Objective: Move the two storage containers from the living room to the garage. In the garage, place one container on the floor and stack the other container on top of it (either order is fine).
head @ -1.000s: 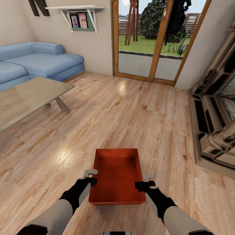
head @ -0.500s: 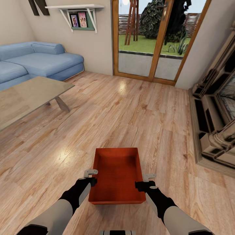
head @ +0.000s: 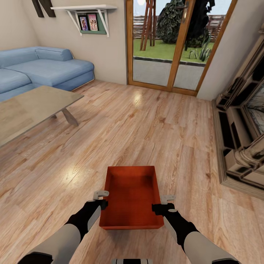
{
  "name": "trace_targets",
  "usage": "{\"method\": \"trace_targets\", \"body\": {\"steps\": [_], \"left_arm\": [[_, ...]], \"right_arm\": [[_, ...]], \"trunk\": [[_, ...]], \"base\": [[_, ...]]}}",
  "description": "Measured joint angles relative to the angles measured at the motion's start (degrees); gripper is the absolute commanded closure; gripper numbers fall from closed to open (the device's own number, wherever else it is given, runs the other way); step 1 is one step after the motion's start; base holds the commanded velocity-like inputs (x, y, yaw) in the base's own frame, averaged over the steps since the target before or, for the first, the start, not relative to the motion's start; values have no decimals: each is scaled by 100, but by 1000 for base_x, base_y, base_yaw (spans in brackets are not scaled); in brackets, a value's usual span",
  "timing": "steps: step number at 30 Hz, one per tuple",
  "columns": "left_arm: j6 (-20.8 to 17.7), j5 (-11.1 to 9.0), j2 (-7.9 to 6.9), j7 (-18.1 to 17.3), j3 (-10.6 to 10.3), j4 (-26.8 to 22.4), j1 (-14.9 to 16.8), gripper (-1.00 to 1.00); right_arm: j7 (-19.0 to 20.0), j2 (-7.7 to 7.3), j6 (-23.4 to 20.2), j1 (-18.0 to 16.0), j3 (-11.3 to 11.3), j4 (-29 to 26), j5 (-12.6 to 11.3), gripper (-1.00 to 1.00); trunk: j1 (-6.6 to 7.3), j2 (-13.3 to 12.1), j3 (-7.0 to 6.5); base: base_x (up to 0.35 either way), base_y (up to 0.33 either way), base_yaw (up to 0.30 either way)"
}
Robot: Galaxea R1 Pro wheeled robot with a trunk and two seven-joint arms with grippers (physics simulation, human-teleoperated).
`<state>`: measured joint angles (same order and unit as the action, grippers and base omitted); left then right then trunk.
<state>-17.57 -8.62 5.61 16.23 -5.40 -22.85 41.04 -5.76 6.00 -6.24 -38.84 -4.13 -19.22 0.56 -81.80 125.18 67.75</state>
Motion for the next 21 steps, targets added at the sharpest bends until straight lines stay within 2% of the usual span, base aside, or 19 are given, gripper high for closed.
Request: {"method": "trace_targets", "body": {"steps": [2, 13, 21], "left_arm": [[0, 0, -1, 0, 0, -3, 0, -100], [0, -1, -2, 0, 6, -5, 0, -100], [0, 0, -11, -1, 9, -7, 0, -100]], "right_arm": [[0, 0, 0, 0, 0, 0, 0, -100], [0, 0, 24, 0, 0, 0, 7, -100], [2, 0, 26, 0, 0, 0, 7, -100]], "trunk": [[0, 0, 0], [-241, 440, 197], [-242, 441, 197]], "base": [[0, 0, 0], [0, 0, 0], [0, 0, 0]]}}
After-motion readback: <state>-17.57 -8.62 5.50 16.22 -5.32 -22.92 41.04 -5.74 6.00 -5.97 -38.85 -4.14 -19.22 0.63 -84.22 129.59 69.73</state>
